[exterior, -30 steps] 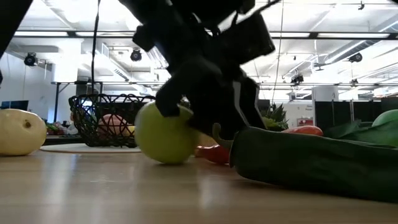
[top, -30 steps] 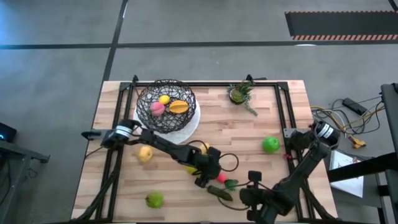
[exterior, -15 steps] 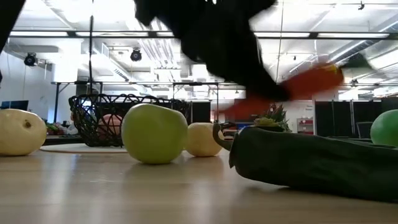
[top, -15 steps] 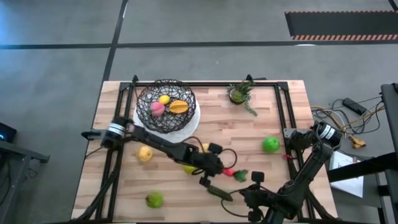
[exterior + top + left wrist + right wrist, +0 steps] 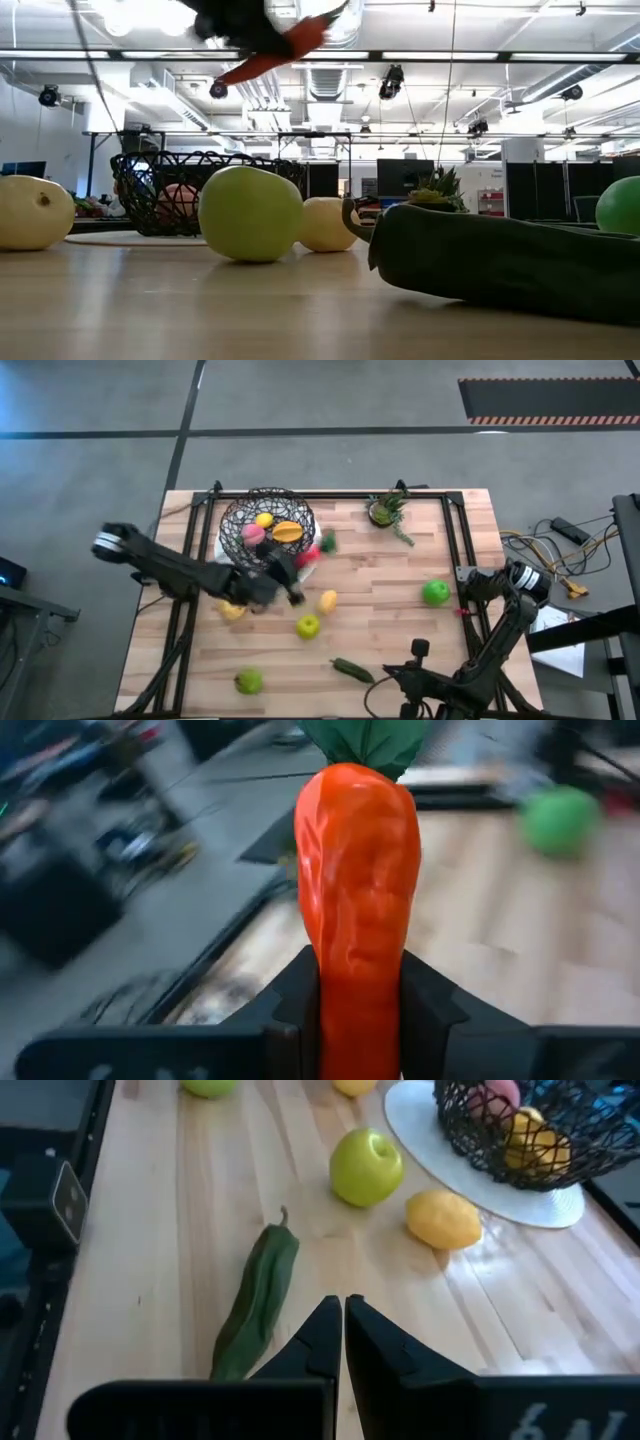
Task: Build produce basket
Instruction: Put the orange carrot into the wire basket
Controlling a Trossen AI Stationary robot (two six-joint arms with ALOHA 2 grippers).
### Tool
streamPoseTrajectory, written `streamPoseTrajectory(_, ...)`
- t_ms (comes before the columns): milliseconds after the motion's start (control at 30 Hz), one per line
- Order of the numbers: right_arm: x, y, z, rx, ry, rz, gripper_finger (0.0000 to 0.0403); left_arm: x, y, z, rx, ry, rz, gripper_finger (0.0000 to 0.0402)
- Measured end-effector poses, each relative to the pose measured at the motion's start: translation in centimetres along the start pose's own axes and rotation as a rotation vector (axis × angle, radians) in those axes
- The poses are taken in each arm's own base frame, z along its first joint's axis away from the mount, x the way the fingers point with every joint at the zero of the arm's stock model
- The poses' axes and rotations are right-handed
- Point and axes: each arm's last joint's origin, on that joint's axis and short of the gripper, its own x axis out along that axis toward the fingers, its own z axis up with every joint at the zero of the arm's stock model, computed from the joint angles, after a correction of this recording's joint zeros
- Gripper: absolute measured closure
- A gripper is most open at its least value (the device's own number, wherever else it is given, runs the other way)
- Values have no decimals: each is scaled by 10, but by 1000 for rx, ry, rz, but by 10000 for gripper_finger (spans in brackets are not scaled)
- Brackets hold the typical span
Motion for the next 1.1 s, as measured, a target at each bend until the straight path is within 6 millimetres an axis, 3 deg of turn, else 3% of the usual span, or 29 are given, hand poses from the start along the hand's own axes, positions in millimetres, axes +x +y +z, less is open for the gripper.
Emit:
streamPoseTrajectory(233,3,1,-2,-45,-40,-38,394,20,93,-63,-386,-39,250,333)
streamPoseTrajectory(433,3,1,0,-78,-70,-58,394,46,133,-101,-597,-131,235,328)
streamPoseTrajectory(600,3,1,0,-80,-76,-59,394,66,139,-116,-584,-89,306,326)
streamPoseTrajectory(833,3,2,1,-71,-85,-59,394,98,130,-126,-472,16,389,324)
streamPoseTrajectory(1100,3,3,1,-61,-88,-53,394,121,122,-140,-418,97,425,305)
